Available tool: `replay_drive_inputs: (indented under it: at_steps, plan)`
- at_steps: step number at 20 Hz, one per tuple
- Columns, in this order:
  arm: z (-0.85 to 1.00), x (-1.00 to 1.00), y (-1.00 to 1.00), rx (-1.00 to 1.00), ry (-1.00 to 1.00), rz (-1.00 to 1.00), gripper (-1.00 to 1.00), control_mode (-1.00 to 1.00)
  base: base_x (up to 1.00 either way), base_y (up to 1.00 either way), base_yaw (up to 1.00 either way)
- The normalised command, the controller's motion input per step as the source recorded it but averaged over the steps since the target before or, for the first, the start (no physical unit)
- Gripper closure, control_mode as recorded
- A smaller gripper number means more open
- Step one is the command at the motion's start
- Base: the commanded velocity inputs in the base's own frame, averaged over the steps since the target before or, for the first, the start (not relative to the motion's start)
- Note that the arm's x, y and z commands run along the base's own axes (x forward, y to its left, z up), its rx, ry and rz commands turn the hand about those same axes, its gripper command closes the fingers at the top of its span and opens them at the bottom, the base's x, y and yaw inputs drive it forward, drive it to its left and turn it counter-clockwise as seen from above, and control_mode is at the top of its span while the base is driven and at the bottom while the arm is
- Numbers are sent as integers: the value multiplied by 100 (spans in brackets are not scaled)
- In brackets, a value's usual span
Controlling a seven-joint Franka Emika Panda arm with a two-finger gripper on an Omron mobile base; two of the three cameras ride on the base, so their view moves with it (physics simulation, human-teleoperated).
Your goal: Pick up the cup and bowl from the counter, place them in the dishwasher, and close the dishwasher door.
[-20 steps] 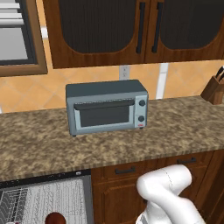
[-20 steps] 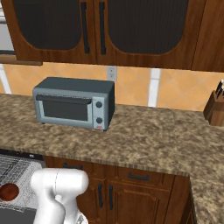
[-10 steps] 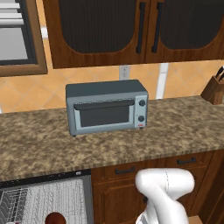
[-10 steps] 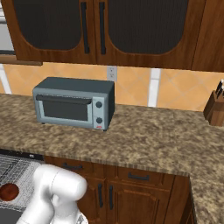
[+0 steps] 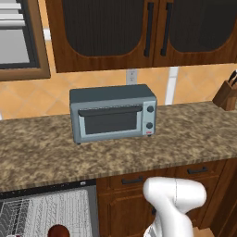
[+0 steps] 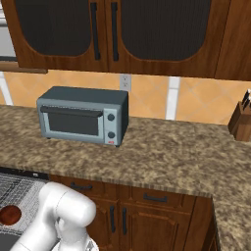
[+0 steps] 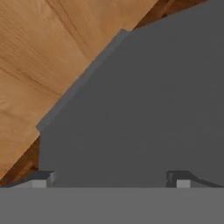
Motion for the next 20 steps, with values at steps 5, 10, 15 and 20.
replay_drive_inputs:
  at_steps: [5, 10, 15, 20]
  plan:
    - [-98, 100, -71, -3, -45, 5, -100, -100, 0, 0, 0]
    - [-86, 100, -67, 0, -19, 0, -100, -100, 0, 0, 0]
    - [-35, 100, -57, 0, -22, 0, -100, -100, 0, 0, 0]
    - [-13, 100, -45, 1, -28, 0, -100, -100, 0, 0, 0]
